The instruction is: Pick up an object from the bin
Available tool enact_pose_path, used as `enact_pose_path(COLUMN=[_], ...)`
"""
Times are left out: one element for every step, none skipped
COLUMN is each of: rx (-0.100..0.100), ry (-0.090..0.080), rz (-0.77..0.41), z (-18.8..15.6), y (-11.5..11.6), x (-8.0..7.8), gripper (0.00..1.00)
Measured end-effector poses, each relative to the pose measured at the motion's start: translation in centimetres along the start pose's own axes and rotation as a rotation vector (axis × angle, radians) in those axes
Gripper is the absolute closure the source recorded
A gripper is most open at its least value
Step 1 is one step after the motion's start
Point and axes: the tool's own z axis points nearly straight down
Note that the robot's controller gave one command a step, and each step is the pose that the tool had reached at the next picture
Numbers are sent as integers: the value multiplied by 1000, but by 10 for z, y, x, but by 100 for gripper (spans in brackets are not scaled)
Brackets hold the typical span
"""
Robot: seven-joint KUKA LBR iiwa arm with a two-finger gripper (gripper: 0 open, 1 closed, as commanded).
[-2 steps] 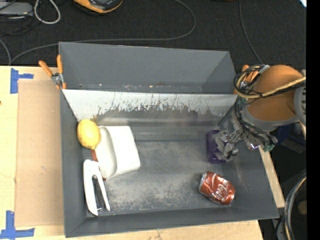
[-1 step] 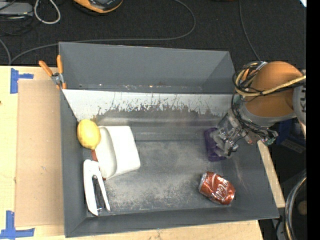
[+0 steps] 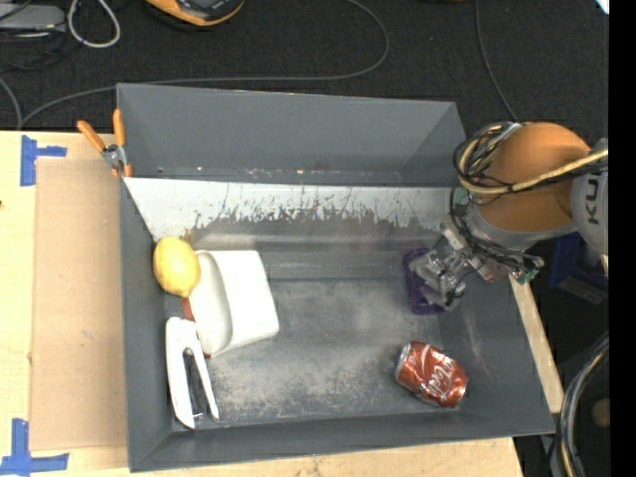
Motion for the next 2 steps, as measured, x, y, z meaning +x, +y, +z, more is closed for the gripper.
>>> enact_pose_path(rx=[-2,-4], ry=[4,7], rz=[3,9], z=[3,-28], y=[-2,3], x=[0,8], gripper=[100,0])
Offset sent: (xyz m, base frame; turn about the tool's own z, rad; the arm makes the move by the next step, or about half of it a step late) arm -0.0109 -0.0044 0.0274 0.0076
